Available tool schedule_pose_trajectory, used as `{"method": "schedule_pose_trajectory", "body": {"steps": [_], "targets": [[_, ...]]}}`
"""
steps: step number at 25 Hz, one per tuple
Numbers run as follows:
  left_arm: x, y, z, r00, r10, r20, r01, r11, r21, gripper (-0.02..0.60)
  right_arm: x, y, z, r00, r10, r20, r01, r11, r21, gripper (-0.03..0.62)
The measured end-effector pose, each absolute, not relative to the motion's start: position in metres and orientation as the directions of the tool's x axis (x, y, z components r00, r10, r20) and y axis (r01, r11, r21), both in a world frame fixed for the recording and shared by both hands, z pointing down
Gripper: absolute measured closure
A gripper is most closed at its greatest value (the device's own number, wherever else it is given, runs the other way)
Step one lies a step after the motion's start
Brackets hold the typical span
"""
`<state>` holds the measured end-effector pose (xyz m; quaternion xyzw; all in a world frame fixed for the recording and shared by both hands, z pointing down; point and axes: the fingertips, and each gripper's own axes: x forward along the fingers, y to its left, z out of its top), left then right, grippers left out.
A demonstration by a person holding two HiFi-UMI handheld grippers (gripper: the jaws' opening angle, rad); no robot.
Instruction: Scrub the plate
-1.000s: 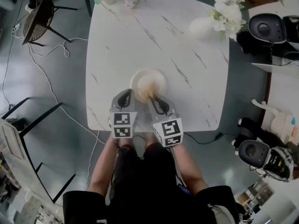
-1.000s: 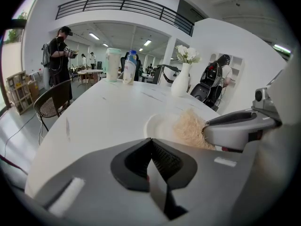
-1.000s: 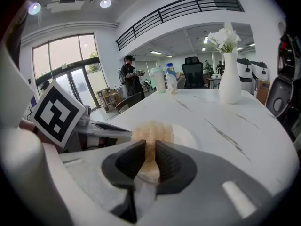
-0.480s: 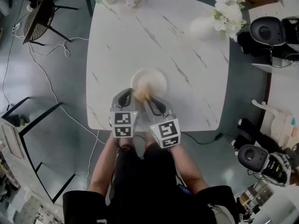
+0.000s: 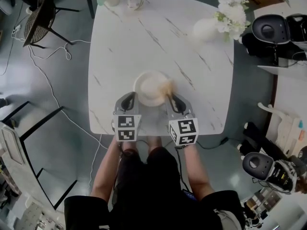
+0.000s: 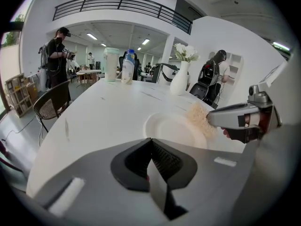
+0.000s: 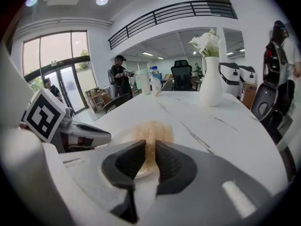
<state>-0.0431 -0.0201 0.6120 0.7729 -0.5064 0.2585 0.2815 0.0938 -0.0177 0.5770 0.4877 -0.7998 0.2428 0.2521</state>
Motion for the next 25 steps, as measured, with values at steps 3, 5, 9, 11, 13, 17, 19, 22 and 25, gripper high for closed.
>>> {"method": "schedule_pose_trajectory", "body": {"steps": [3,5,9,11,13,17,19,22,25], "targets": [[-0.043,-0.021,0.612,0.354,-0.635,0.686,-0.928,-0.330,0.173,0.574,0.104,-0.018,0.580,-0.376,-0.662,0.648,-0.912,0.387,-0.134,0.525],[-0.043,-0.021,0.612,0.352,-0.635,0.688,-0.928,-0.330,0.170,0.574,0.105,-0.017,0.579,-0.376,-0.662,0.648,-0.912,0.388,-0.133,0.525],[-0.042,-0.021,0.613,0.351,-0.635,0.688,-0.928,-0.333,0.166,0.574,0.099,-0.011,0.579,-0.393,-0.654,0.647,-0.903,0.408,-0.137,0.525],[-0.042,-0.021,0.613,0.353,-0.635,0.687,-0.928,-0.334,0.168,0.574,0.096,-0.007,0.579,-0.399,-0.648,0.648,-0.900,0.413,-0.141,0.525],[-0.042,-0.020,0.613,0.355,-0.634,0.687,-0.927,-0.335,0.170,0.574,0.093,-0.003,0.580,-0.404,-0.645,0.649,-0.898,0.414,-0.148,0.525],[-0.042,-0.020,0.612,0.354,-0.638,0.684,-0.927,-0.339,0.164,0.574,0.086,0.006,0.582,-0.418,-0.631,0.654,-0.891,0.425,-0.159,0.525],[-0.041,-0.020,0.612,0.356,-0.637,0.684,-0.925,-0.343,0.162,0.574,0.082,0.011,0.583,-0.424,-0.623,0.658,-0.888,0.431,-0.164,0.525],[-0.041,-0.019,0.612,0.359,-0.637,0.682,-0.924,-0.347,0.161,0.574,0.074,0.018,0.583,-0.434,-0.615,0.659,-0.882,0.437,-0.174,0.525],[-0.041,-0.019,0.611,0.361,-0.641,0.677,-0.923,-0.350,0.160,0.574,0.063,0.023,0.583,-0.451,-0.606,0.655,-0.873,0.451,-0.184,0.525]]}}
